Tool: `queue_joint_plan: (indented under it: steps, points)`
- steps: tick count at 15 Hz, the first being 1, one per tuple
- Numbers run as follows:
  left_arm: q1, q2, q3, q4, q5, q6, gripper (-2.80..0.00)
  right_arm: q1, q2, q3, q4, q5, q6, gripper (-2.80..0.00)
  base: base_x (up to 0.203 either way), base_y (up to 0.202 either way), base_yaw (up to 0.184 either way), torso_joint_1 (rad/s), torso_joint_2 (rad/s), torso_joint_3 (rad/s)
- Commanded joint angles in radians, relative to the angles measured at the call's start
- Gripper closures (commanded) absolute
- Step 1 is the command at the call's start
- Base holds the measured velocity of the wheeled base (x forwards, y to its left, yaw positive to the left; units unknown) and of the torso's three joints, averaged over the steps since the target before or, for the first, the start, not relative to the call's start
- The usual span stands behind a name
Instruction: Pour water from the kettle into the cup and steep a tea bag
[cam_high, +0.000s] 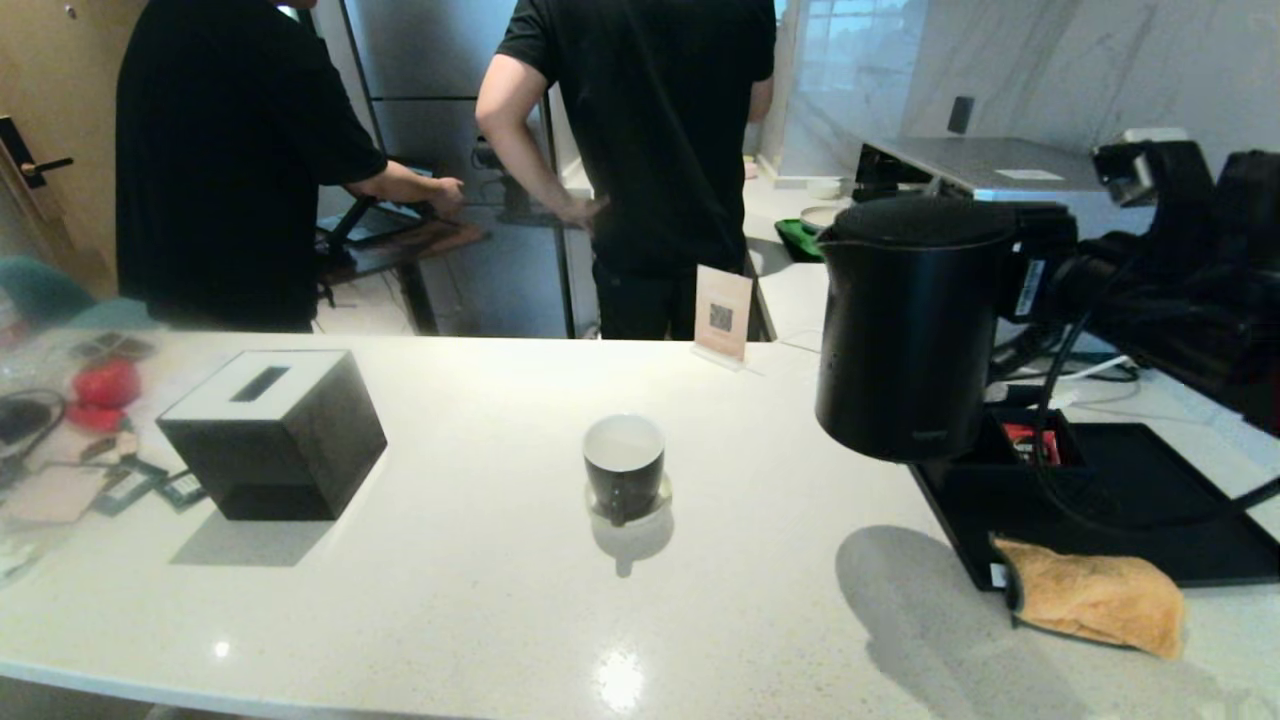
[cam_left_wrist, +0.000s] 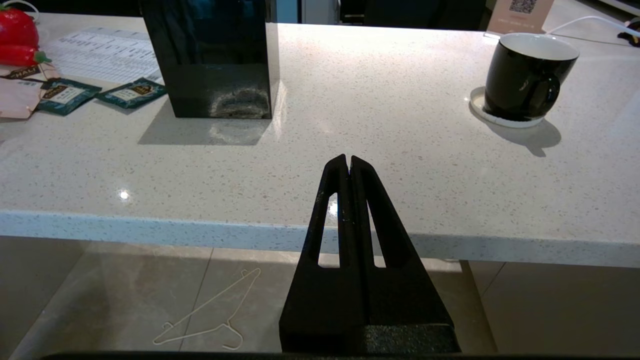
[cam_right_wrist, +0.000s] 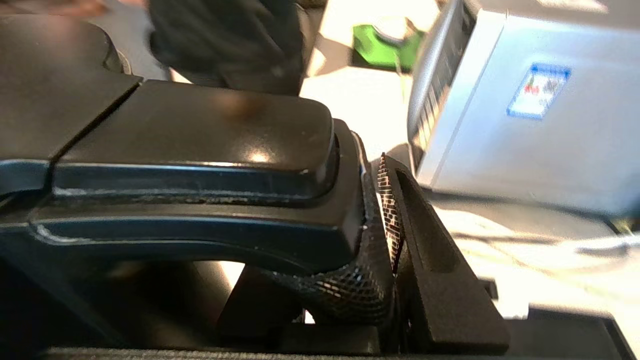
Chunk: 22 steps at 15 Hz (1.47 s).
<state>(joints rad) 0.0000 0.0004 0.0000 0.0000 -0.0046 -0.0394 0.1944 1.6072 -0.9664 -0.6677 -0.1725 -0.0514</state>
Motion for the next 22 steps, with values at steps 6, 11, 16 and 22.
queue_joint_plan:
  steps: [6, 11, 16, 22]
  points:
    - [0.000, 0.001, 0.000, 0.000, 0.000, -0.002, 0.00, 0.092, 0.107, -0.048, -0.012, -0.170, -0.036, 0.00, 0.000, 0.000, 0.000, 0.000, 0.00, 0.000]
    - [0.000, 0.001, 0.000, 0.000, 0.000, -0.002, 0.00, 0.132, 0.155, -0.094, -0.022, -0.171, -0.113, 0.00, 0.000, 0.000, 0.000, 0.000, 0.00, 0.000]
    - [0.000, 0.001, 0.000, 0.000, 0.000, -0.001, 0.00, 0.170, 0.215, -0.170, -0.024, -0.171, -0.205, 0.00, 0.000, 0.000, 0.000, 0.000, 0.00, 0.000]
    - [0.000, 0.001, 0.000, 0.000, 0.000, -0.001, 0.00, 0.223, 0.251, -0.190, -0.070, -0.173, -0.306, 0.00, 0.000, 0.000, 0.000, 0.000, 0.00, 0.000]
